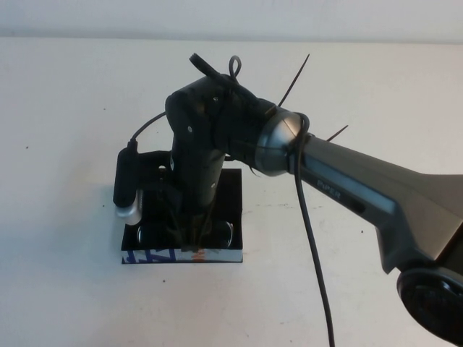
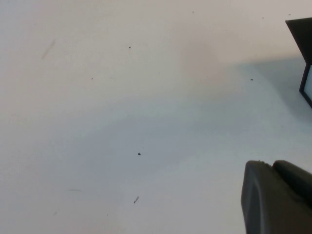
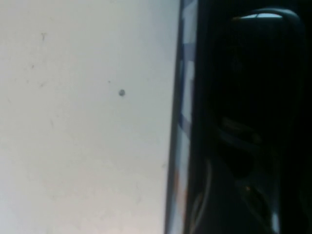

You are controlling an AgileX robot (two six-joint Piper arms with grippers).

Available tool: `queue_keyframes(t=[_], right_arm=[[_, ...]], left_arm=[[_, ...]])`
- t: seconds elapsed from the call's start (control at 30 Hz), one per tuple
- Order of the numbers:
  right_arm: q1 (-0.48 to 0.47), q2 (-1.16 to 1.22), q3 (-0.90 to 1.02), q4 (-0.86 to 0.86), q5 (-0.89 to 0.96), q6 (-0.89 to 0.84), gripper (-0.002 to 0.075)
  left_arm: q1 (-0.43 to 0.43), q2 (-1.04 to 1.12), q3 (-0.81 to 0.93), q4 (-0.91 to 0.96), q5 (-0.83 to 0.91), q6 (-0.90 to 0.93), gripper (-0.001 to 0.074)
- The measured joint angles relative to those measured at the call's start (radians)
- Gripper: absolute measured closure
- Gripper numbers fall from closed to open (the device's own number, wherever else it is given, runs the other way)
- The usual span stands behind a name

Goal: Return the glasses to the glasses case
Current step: Place the glasses in the glasses case, then close the glasses case

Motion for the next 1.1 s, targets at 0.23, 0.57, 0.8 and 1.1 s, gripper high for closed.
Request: queue_keyframes(t=[0.23, 0.57, 0.8, 1.1], right_arm=[[0.0, -0.074, 0.0, -0.06, 0.0, 0.055, 0.0415], [-0.002, -0.358, 0.205, -0.118, 0.006, 0.437, 0.0587], [-0.041, -0.403, 0.301, -0.155, 0.014, 0.563, 0.0728], [-0.049, -0.403, 0.304, -0.112, -0.051, 0.569, 0.0737]], left_arm=[[0.0, 0.0, 0.0, 0.0, 0.0, 0.0, 0.0738], [0.0, 0.0, 0.0, 0.0, 0.0, 0.0, 0.0738], [0.0, 0.0, 0.0, 0.0, 0.0, 0.0, 0.0738], [0.0, 0.0, 0.0, 0.0, 0.0, 0.0, 0.0738]])
